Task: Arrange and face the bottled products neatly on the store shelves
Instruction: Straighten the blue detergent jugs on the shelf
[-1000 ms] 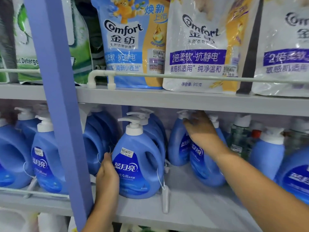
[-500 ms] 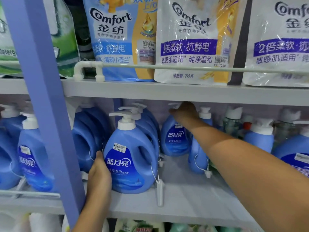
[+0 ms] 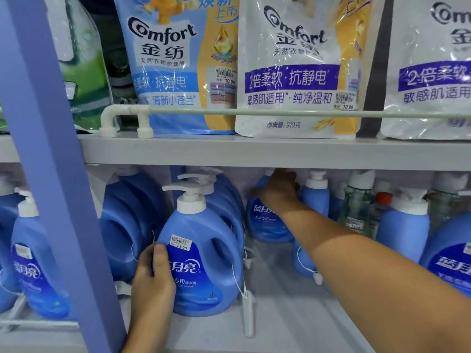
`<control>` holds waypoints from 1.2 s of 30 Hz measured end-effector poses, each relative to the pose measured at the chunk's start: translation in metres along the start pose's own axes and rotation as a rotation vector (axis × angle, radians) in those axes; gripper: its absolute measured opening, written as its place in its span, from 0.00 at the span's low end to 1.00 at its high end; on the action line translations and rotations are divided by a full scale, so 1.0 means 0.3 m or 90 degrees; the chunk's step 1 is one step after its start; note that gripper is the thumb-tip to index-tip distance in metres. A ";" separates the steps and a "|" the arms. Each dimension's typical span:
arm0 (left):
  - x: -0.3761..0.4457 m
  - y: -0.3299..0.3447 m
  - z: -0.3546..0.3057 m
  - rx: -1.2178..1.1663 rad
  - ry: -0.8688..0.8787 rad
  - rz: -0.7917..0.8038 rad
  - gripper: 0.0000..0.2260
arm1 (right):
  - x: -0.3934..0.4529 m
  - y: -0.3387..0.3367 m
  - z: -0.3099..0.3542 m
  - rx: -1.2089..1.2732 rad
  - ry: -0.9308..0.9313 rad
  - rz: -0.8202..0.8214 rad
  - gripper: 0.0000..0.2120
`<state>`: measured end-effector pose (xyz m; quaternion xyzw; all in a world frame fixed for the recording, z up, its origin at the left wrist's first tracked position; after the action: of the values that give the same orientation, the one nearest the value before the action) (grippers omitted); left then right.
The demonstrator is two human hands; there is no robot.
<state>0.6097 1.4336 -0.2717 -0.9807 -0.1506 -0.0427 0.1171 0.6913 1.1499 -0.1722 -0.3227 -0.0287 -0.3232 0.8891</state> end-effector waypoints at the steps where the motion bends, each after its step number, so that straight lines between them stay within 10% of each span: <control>1: 0.009 0.001 0.008 -0.008 0.019 0.000 0.12 | -0.002 0.005 0.003 0.007 0.002 -0.003 0.38; 4: 0.015 0.001 0.036 0.010 0.051 0.008 0.12 | -0.046 0.002 0.012 -0.051 0.040 0.045 0.47; 6: 0.021 0.006 0.049 0.004 0.053 0.016 0.15 | -0.116 -0.058 0.026 -0.001 -0.052 0.020 0.36; 8: 0.022 0.005 0.047 -0.005 0.054 0.018 0.15 | -0.221 -0.175 0.007 0.082 -0.202 -0.108 0.19; 11: 0.011 0.003 0.037 -0.023 0.046 0.026 0.13 | -0.296 -0.314 -0.111 0.083 -0.218 -0.274 0.23; 15: 0.003 0.000 0.024 -0.025 0.047 0.029 0.15 | -0.268 -0.191 -0.240 0.077 -0.051 -0.115 0.41; 19: 0.008 0.002 0.029 -0.018 0.054 0.024 0.15 | -0.266 -0.200 -0.249 0.095 -0.137 -0.131 0.29; 26: 0.005 0.009 0.022 -0.028 0.045 0.027 0.11 | -0.280 -0.209 -0.233 0.247 -0.164 0.192 0.28; 31: -0.019 0.000 0.002 -0.021 0.053 0.024 0.07 | -0.216 -0.118 -0.260 0.201 -0.186 -0.003 0.22; 36: -0.011 -0.001 0.004 -0.013 0.052 0.020 0.07 | -0.261 -0.009 -0.284 0.133 -0.180 0.039 0.57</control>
<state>0.6064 1.4333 -0.2732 -0.9815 -0.1299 -0.0827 0.1135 0.6144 1.1412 -0.2584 -0.2714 -0.1768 -0.2425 0.9145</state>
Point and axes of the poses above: each hand's wrist, its own x-axis towards the middle knuckle, its own y-axis out of the palm, z = x × y, the point moved 4 cm from there along x, towards the middle knuckle, and after that the axes turned 14 degrees about x, right-handed, at the moved point
